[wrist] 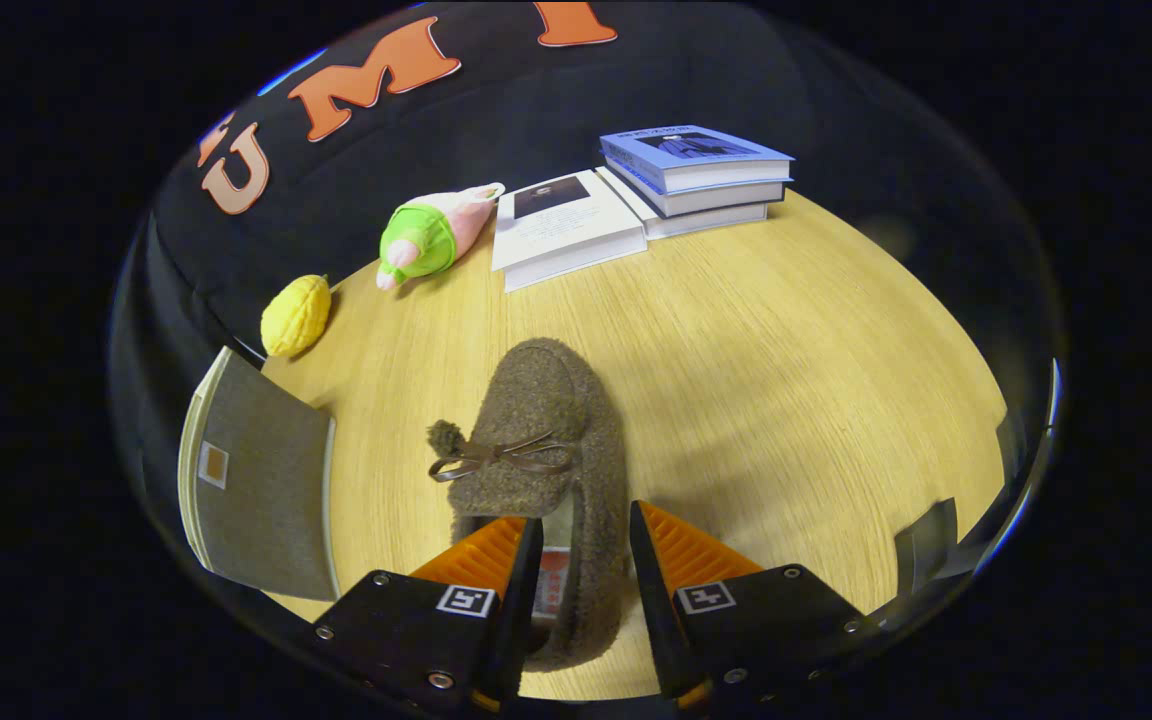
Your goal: Open the storage box then place both shoes into the box .Put the left shoe in first, then the right shoe, with the right side of both shoes facing outward in a uniform manner.
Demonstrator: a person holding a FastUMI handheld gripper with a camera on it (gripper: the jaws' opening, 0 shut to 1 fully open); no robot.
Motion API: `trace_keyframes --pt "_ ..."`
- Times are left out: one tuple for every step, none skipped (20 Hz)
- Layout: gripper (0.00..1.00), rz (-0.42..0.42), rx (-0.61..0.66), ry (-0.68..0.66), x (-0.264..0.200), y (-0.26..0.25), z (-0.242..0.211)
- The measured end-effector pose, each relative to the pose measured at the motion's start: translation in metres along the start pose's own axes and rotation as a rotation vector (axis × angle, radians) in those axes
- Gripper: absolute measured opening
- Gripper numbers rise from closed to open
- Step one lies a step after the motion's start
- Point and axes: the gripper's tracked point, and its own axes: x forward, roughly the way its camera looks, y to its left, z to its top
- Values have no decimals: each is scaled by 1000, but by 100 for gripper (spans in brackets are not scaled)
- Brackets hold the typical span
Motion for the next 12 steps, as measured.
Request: trace_keyframes --pt "48 -5 5 -4 3 0 0" --pt "46 -6 7 -10 7 -1 1" --pt "42 -24 1 -16 11 -4 1" --pt "37 -42 -9 -21 16 -8 1" --pt "33 -34 -4 -21 21 -6 0" --pt "30 -20 12 -16 24 -3 -3" --pt "23 -17 26 -21 25 -4 -1" --pt "21 -18 36 -18 26 -5 -1" --pt "15 -19 44 -15 25 -5 0" --pt "13 -20 54 -13 25 -6 0" --pt "7 -23 62 -11 24 -6 0" --pt "6 -24 68 -9 24 -6 0"
